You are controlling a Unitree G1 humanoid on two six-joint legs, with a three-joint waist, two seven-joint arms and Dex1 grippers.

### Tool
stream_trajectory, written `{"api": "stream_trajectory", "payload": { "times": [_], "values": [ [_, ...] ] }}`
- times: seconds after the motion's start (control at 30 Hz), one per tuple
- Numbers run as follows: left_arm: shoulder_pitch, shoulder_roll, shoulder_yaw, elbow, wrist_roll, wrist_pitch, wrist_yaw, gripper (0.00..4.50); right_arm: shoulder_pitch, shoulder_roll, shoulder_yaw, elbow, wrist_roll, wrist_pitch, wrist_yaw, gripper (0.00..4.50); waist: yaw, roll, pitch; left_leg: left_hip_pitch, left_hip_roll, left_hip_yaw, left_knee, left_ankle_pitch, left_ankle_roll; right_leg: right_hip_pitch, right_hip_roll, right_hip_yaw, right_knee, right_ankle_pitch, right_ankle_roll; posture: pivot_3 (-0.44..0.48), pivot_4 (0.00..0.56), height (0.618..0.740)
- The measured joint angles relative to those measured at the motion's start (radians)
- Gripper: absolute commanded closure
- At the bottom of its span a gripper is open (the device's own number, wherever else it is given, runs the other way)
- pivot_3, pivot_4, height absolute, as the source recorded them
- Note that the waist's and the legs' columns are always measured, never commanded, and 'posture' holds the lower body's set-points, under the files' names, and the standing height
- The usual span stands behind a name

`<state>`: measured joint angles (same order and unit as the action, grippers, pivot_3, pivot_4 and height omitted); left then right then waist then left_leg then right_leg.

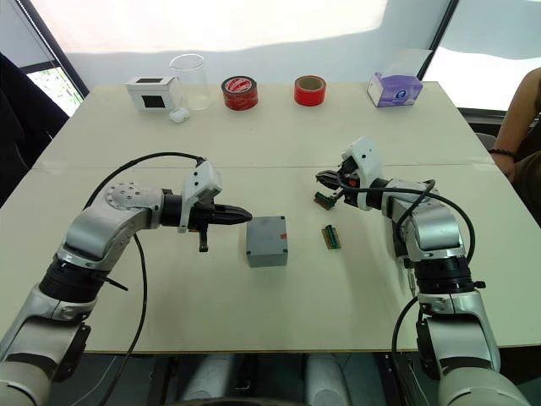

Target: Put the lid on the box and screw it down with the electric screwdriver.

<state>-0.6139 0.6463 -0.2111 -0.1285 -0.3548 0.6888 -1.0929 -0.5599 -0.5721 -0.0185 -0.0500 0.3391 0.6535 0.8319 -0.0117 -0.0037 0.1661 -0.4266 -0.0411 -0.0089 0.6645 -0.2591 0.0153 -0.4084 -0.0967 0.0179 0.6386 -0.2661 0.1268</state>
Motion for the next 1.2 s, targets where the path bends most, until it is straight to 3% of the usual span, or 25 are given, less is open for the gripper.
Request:
{"api": "stream_trajectory", "payload": {
  "times": [0.1, 0.27, 1.2],
  "values": [
    [0.028, 0.052, 0.016, -0.004, -0.010, 0.003, -0.024, 4.50, 0.101, 0.016, 0.015, -0.188, 0.069, 0.066, -0.001, 4.48, -0.001, 0.000, 0.000, 0.000, 0.000, 0.000, -0.001, 0.000, 0.000, 0.000, 0.000, 0.000, 0.000, 0.000, 0.000, 0.000, 0.150, 0.740],
    [0.047, 0.057, 0.017, -0.011, -0.026, 0.004, -0.032, 4.50, 0.167, 0.046, 0.059, -0.302, 0.098, 0.099, -0.041, 4.48, 0.006, 0.000, 0.000, 0.000, -0.001, -0.001, 0.001, 0.000, 0.000, 0.000, 0.000, 0.000, 0.001, 0.000, 0.000, 0.000, 0.150, 0.740],
    [0.047, 0.039, 0.016, -0.031, -0.028, 0.009, 0.004, 4.50, 0.178, 0.058, 0.132, -0.208, 0.036, 0.015, -0.079, 4.48, 0.001, 0.000, 0.000, 0.000, 0.000, 0.000, 0.001, 0.000, 0.000, 0.000, 0.000, 0.000, 0.002, 0.000, 0.000, 0.000, 0.150, 0.740]
  ]
}}
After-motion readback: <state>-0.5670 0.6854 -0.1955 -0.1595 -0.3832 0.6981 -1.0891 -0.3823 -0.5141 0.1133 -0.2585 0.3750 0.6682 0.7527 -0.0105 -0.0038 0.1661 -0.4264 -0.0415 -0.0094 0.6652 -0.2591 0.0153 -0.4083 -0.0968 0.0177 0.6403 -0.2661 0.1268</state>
